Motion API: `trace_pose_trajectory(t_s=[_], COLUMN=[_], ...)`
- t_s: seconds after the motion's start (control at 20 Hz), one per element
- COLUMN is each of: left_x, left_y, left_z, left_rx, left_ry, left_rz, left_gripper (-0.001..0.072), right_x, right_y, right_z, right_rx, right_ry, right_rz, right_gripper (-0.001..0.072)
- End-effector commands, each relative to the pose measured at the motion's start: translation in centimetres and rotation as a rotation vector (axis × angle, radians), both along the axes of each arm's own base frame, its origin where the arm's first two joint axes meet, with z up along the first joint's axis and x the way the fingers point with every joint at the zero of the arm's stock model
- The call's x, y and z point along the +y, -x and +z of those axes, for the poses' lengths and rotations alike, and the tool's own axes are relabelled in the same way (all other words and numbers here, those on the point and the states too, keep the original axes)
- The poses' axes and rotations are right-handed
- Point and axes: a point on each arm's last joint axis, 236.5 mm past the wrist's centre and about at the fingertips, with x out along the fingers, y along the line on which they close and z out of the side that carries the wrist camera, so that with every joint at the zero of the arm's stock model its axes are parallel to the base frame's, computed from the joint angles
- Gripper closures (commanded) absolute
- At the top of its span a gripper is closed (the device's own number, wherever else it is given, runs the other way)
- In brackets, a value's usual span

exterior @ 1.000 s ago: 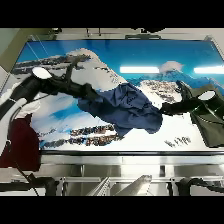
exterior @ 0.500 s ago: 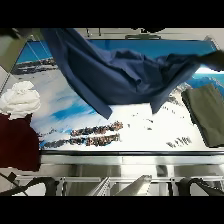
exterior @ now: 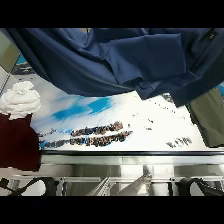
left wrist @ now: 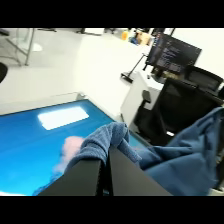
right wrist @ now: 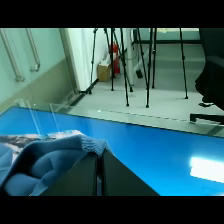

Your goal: Fold the shirts.

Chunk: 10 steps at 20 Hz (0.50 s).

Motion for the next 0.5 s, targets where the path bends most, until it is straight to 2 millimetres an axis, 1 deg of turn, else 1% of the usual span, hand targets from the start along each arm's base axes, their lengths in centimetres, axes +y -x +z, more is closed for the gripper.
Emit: trace_pose_trajectory(t_s=[0.0,0.1,0.2,0.3,0.4,0.45], left_x=[2.4,2.2,1.0,-0.7,-2.1,-2.4], left_y=[-2.9,-6.1,-9.4,-12.5,-15.7,-17.4], left_z=[-4.8,-9.9,-15.7,-22.8,-30.3,-33.8], left_rx=[0.116,0.234,0.357,0.491,0.608,0.647], left_ry=[-0.044,-0.054,-0.056,-0.072,-0.107,-0.119], left_rz=[0.074,0.043,-0.02,-0.076,-0.102,-0.086], left_gripper=[0.0679,0.0679,0.0679,0.0679,0.0679,0.0679], right_x=[1.2,2.4,3.4,3.9,3.3,2.6], right_y=[-1.6,-3.9,-5.9,-7.4,-8.9,-9.6], right_z=[-3.9,-9.7,-16.2,-23.2,-29.9,-33.1], right_rx=[0.171,0.357,0.529,0.695,0.815,0.865], right_ry=[-0.068,-0.127,-0.191,-0.268,-0.324,-0.347], right_rz=[0.079,0.148,0.179,0.162,0.094,0.051], right_gripper=[0.0699,0.0699,0.0699,0.0699,0.0698,0.0698])
